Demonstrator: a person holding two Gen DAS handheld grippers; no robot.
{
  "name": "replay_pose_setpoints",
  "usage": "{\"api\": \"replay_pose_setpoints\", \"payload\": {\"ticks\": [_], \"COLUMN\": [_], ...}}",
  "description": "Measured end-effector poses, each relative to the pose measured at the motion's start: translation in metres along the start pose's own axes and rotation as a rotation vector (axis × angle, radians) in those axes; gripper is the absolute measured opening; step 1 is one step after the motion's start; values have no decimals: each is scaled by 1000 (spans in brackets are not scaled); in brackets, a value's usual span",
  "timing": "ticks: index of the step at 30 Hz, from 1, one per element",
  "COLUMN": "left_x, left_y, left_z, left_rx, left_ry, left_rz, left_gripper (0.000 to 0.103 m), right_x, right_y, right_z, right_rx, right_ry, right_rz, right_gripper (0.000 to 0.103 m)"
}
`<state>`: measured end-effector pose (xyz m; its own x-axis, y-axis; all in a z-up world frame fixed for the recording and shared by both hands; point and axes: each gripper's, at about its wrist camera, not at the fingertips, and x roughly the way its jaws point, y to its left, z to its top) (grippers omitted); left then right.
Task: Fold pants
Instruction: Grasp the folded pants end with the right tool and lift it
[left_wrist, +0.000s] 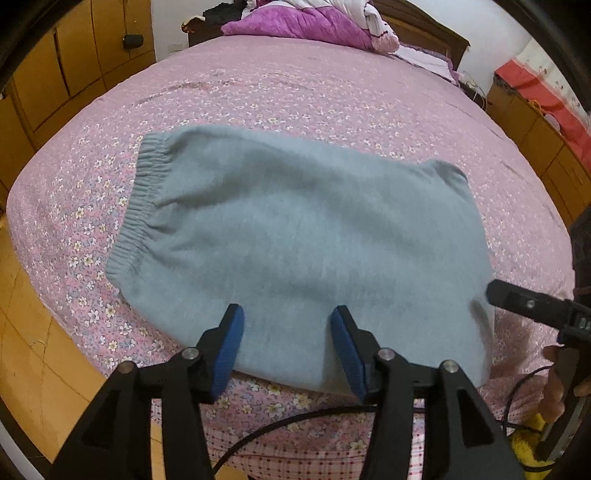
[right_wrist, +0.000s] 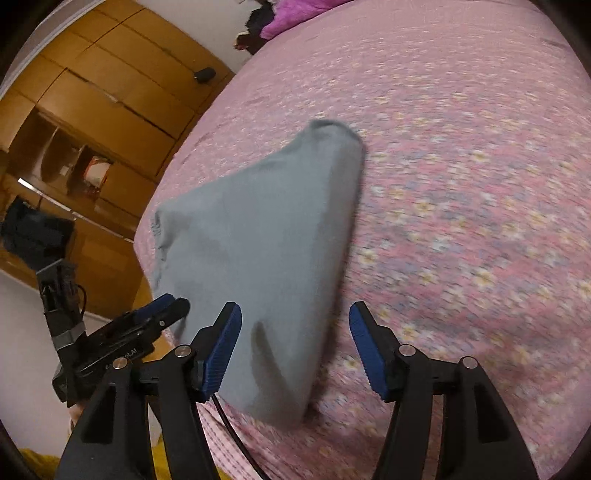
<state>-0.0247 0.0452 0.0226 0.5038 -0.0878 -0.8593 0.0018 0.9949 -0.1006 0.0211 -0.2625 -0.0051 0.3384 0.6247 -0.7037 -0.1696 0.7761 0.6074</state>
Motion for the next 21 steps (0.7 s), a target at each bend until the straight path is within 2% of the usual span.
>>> {"api": "replay_pose_setpoints", "payload": {"ticks": [4,8,10,13,16,21], "left_x": [3,5,6,6,7,7], "left_y": [4,4,4,1,3,6], "left_z": [-2,-2,-1,-2,-2,-1], "left_rx": [-8,-10,-12,-9,-21,-30], "left_ry": [-5,-7,-6,-7,-10,-8], "left_rz": [-2,8,13,20,34,34], "left_gripper": [61,65,67,69,74,75], "right_x": [25,30,31,35,34,29], "right_y": [-2,-4,-6,-8,-13,-26], "right_z": [0,-6,-12,-18,-22,-25], "right_rx": [15,12,12,18,36,73], "right_ry": [39,20,12,15,13,3], "right_rz": [-17,-10,17,53,83,135], "right_gripper": [55,56,63,67,67,66]}}
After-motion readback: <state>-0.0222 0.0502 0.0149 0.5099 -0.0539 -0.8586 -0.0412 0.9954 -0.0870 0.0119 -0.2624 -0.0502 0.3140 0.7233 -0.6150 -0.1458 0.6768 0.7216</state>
